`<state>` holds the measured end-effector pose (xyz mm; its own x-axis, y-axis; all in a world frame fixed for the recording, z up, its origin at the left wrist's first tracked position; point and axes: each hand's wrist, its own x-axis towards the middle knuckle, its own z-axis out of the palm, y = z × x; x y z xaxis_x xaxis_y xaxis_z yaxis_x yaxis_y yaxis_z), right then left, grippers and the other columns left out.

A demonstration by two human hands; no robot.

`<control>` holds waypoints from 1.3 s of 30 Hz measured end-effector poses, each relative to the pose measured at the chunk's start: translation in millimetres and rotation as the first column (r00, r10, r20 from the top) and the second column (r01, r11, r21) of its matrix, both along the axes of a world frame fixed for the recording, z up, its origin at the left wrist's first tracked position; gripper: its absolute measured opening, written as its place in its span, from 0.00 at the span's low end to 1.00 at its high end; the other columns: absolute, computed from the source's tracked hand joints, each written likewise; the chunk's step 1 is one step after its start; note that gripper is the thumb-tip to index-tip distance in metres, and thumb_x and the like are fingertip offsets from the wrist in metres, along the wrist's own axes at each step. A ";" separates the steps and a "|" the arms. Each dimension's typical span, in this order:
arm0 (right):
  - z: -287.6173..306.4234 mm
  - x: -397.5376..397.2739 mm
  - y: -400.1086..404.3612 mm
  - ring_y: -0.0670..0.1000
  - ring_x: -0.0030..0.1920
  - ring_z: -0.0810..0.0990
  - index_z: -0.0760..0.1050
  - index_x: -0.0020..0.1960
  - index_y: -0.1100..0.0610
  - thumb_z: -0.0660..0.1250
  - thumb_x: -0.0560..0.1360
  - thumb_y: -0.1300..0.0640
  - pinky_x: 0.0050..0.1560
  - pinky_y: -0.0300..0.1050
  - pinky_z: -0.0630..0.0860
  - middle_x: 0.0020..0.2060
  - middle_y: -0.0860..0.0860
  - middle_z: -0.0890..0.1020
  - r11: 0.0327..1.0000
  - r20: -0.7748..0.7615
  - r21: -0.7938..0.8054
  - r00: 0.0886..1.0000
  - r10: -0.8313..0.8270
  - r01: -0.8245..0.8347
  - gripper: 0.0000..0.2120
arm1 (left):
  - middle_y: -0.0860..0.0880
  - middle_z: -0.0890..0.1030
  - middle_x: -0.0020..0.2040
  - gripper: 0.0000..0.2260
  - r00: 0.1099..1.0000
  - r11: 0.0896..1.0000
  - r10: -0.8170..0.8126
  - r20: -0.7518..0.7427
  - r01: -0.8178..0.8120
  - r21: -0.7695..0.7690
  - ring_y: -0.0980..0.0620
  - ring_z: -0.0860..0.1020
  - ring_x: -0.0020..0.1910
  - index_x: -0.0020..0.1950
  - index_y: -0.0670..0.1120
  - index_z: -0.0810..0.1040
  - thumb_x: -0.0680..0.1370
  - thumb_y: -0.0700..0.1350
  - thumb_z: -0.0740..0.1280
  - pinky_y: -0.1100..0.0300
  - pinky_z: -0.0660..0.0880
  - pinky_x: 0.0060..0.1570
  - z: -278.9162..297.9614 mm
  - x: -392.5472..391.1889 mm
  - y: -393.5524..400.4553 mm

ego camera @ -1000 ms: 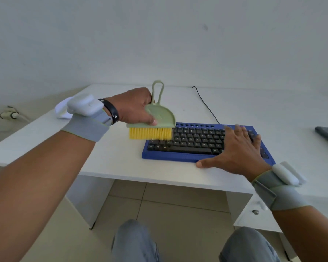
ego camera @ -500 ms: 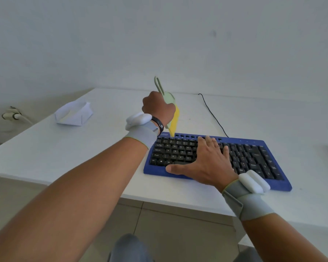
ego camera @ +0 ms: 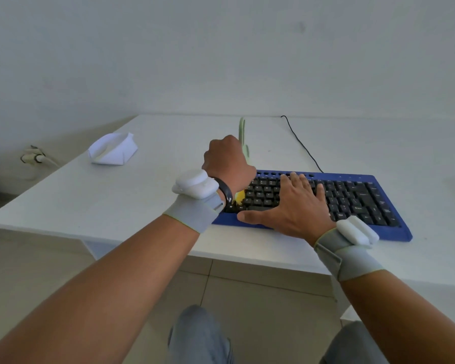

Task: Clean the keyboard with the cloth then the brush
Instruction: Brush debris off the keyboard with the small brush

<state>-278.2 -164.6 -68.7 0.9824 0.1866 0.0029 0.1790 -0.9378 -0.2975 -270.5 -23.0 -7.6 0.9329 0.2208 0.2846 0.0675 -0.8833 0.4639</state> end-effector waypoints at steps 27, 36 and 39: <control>-9.7 -7.5 1.2 0.52 0.79 0.44 0.48 0.79 0.54 0.53 0.48 0.13 0.76 0.60 0.37 0.79 0.54 0.49 1.000 0.088 0.011 0.996 0.005 -0.006 0.71 | 0.39 0.77 0.49 0.08 0.998 1.000 0.026 -0.060 -0.026 -0.009 0.41 0.77 0.40 0.41 0.41 0.69 0.72 0.39 0.68 0.59 0.67 0.27 5.1 -10.2 17.0; -10.2 -9.5 -0.8 0.52 0.79 0.43 0.50 0.79 0.54 0.51 0.48 0.13 0.76 0.60 0.36 0.79 0.54 0.49 1.000 0.126 0.011 0.992 -0.009 0.007 0.70 | 0.47 0.69 0.37 0.14 0.992 1.000 -0.009 -0.126 0.007 -0.011 0.51 0.69 0.30 0.36 0.44 0.63 0.72 0.41 0.69 0.62 0.62 0.23 24.0 -28.3 26.7; -11.8 -10.6 0.1 0.52 0.79 0.43 0.51 0.79 0.53 0.49 0.51 0.13 0.76 0.59 0.35 0.79 0.53 0.49 1.000 0.159 -0.004 0.987 -0.018 0.019 0.67 | 0.49 0.69 0.36 0.14 1.000 0.997 0.031 0.002 -0.031 -0.070 0.52 0.69 0.29 0.35 0.44 0.64 0.72 0.42 0.70 0.63 0.61 0.23 37.5 -16.2 31.9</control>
<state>-288.8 -164.5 -80.5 0.9728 0.1686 0.1587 0.2061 -0.9430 -0.2613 -286.7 8.9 29.9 0.9246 0.2687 0.2700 0.0928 -0.8463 0.5245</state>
